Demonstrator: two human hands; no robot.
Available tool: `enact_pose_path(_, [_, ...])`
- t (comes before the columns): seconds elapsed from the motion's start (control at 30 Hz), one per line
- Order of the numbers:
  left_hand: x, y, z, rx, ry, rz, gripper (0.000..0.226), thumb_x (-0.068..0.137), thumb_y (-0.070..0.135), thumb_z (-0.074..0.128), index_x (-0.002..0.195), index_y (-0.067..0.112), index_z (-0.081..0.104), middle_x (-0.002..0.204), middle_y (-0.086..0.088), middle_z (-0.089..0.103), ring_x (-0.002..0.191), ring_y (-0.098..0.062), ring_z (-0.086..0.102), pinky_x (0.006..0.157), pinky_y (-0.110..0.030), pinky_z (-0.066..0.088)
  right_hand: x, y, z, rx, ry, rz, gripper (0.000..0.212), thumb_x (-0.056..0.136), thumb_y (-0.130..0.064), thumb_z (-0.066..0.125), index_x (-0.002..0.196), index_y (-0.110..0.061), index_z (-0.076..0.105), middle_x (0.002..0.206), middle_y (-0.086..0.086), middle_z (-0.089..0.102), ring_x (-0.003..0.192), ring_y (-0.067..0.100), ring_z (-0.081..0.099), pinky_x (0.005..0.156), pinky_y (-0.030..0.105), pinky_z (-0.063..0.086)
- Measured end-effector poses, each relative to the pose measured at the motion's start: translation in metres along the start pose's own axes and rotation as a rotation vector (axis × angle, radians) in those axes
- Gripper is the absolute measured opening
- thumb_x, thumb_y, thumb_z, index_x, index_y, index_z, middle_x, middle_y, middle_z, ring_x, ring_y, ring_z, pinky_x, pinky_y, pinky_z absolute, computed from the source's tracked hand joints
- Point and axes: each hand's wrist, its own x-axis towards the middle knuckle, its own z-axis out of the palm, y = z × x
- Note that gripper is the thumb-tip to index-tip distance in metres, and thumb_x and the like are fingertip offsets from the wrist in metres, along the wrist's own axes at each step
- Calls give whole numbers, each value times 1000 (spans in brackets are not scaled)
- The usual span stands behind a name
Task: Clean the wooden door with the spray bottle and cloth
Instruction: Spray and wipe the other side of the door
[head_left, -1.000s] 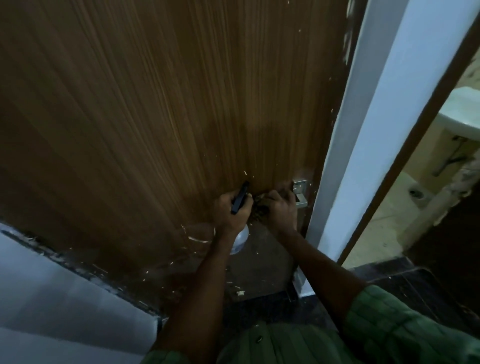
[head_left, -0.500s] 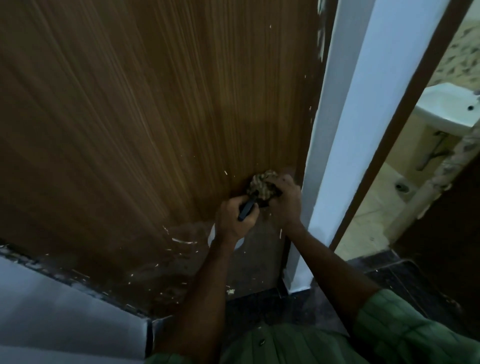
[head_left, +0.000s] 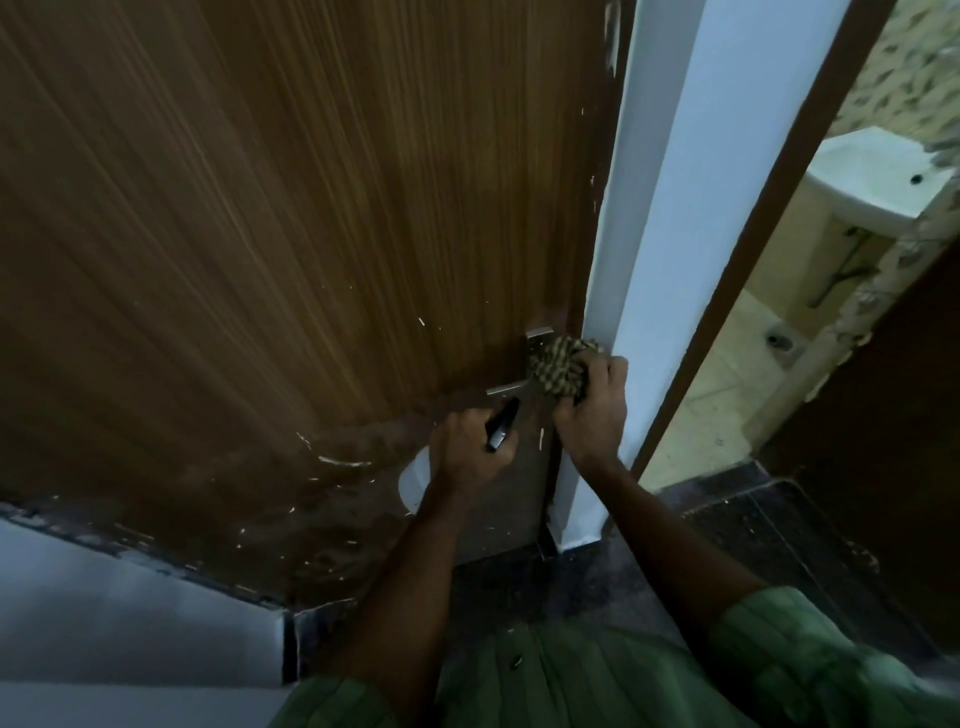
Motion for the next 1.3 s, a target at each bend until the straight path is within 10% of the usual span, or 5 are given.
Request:
enact_pose_path(0.5, [-4,5,-17,-295,353,71,27,94,38,61,72,23,64,54,15,46,45,-4,48,50,-15,31,-16,-5,15,21,-57,206,53,87,-12,76,133,-18,50,133,8,53,115,24,58,93,40,57])
enact_pose_path(0.73, [2,18,-28,-331,414,98,26,96,35,63,72,23,62,55,11,53,47,-9,51,48,-17,36,-39,-42,38,155,-397,-17,58,82,-20,82,133,-18,56,140,3,50,120,9,51,95,16,40])
enact_pose_path(0.9, [4,20,-35,-306,425,116,35,95,26,66,64,31,50,49,5,48,44,-17,48,45,-19,31,-28,-8,21,199,-35,290,36,99,-18,63,132,-29,53,130,-4,55,118,6,51,106,44,50])
enact_pose_path(1.13, [8,24,-20,-309,339,91,21,93,20,71,73,21,65,59,1,62,53,-19,58,48,-10,36,-26,-34,33,88,-383,-103,52,85,-34,76,132,-21,59,134,2,55,113,17,60,94,36,56])
enact_pose_path(1.3, [12,38,-16,-238,185,60,33,94,21,74,67,30,57,51,15,47,46,-6,52,46,-10,32,-6,-6,5,126,-73,232,32,96,-13,61,128,-18,58,121,-21,55,104,-3,54,94,28,54])
